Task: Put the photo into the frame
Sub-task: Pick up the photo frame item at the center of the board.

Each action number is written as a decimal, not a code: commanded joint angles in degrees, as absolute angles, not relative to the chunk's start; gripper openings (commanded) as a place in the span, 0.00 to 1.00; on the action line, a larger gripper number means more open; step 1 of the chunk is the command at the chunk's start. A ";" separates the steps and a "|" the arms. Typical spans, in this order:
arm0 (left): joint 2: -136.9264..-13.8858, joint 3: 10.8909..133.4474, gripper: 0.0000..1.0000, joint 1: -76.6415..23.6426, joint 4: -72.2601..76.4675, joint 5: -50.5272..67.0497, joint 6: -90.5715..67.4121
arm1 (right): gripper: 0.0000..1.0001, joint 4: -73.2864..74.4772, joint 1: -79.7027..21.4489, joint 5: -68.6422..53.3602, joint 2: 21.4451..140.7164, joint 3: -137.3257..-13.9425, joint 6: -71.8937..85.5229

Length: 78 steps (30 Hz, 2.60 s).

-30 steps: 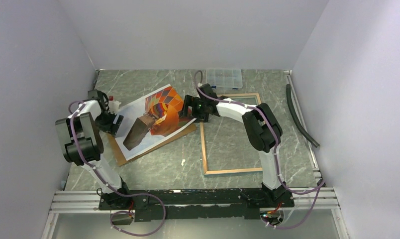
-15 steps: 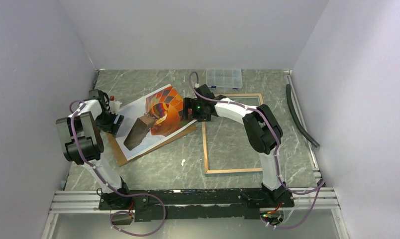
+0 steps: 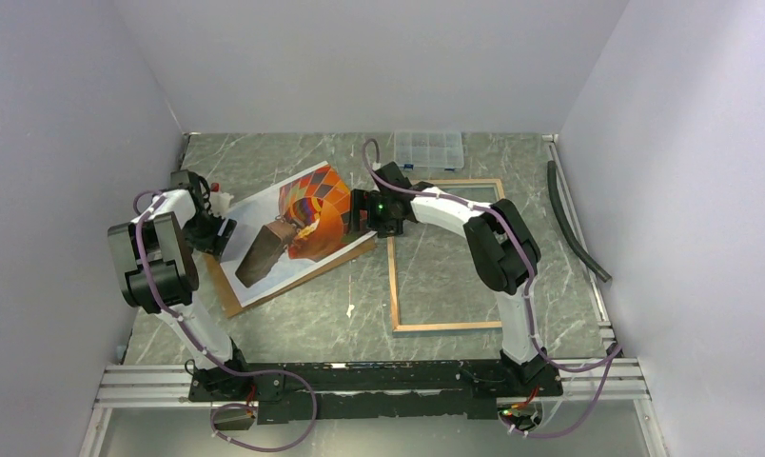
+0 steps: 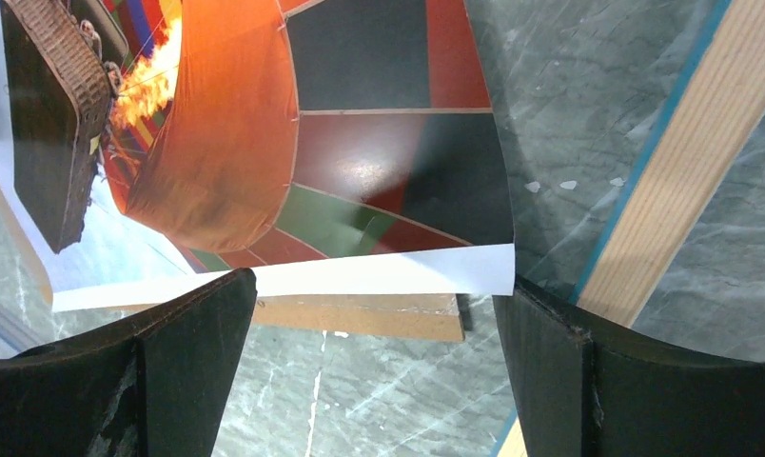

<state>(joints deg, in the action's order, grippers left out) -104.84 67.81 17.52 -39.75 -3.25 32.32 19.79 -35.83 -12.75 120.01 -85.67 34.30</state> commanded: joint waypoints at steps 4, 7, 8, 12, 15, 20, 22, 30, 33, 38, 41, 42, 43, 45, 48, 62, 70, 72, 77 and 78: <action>-112.24 63.56 0.77 17.51 -32.54 -4.21 32.81 | 1.00 18.65 -36.12 -19.41 119.94 -81.53 38.30; -112.78 63.25 0.76 17.32 -32.05 -4.17 32.87 | 1.00 15.32 -35.68 -22.69 120.34 -80.90 40.79; -112.88 63.08 0.76 17.27 -31.88 -4.12 32.94 | 1.00 13.93 -35.50 -23.35 120.03 -80.48 41.64; -112.78 62.73 0.75 17.07 -31.34 -4.06 33.54 | 1.00 9.25 -34.71 -24.17 117.31 -78.11 44.07; -112.76 62.62 0.74 16.97 -31.16 -4.19 33.98 | 1.00 7.01 -34.38 -23.69 114.86 -76.95 44.98; -112.54 62.23 0.73 17.01 -30.86 -4.26 34.56 | 1.00 4.55 -34.41 -23.24 111.29 -75.66 45.22; -112.51 62.29 0.73 17.00 -30.91 -4.30 34.65 | 1.00 3.96 -34.37 -23.49 110.74 -75.44 45.16; -112.54 62.23 0.72 16.92 -30.67 -4.33 34.96 | 1.00 1.29 -34.49 -25.82 111.26 -74.78 45.52; -112.46 62.16 0.72 16.93 -30.67 -4.27 34.98 | 1.00 0.23 -34.51 -26.38 111.29 -74.48 46.18; -112.51 62.18 0.71 16.96 -30.72 -4.23 35.01 | 1.00 -8.23 -34.53 -29.12 109.73 -71.31 48.95; -112.42 62.23 0.71 16.95 -30.71 -3.90 35.02 | 1.00 -17.87 -34.52 -31.28 109.72 -67.40 53.48; -112.41 62.23 0.71 16.91 -30.88 -3.79 34.99 | 1.00 -22.08 -34.58 -31.90 110.14 -65.91 55.82; -112.37 62.23 0.71 16.94 -30.92 -3.67 35.03 | 1.00 -26.38 -34.65 -32.32 110.63 -64.29 57.85; -112.52 62.31 0.71 16.94 -31.15 -3.62 35.03 | 1.00 -33.65 -34.86 -32.67 112.05 -61.95 61.81; -112.41 62.31 0.70 16.92 -31.24 -3.51 35.11 | 1.00 -40.68 -35.20 -32.38 114.22 -60.57 65.92; -109.79 67.29 0.70 18.05 -40.97 3.64 33.70 | 0.90 -50.70 -39.41 -20.14 115.48 -60.27 71.43; -107.29 68.35 0.70 22.29 -40.69 0.29 36.79 | 0.74 -47.88 -39.21 -19.18 113.89 -59.26 70.77; -107.38 67.41 0.70 22.71 -39.05 0.18 37.44 | 0.72 -47.86 -39.07 -19.75 114.08 -59.05 71.15; -107.85 68.14 0.70 23.84 -36.90 -3.12 37.41 | 0.69 -49.98 -38.08 -20.81 112.65 -56.67 72.17; -107.86 69.17 0.70 24.34 -37.30 -2.89 37.06 | 0.69 -50.58 -37.80 -20.87 112.15 -56.12 72.39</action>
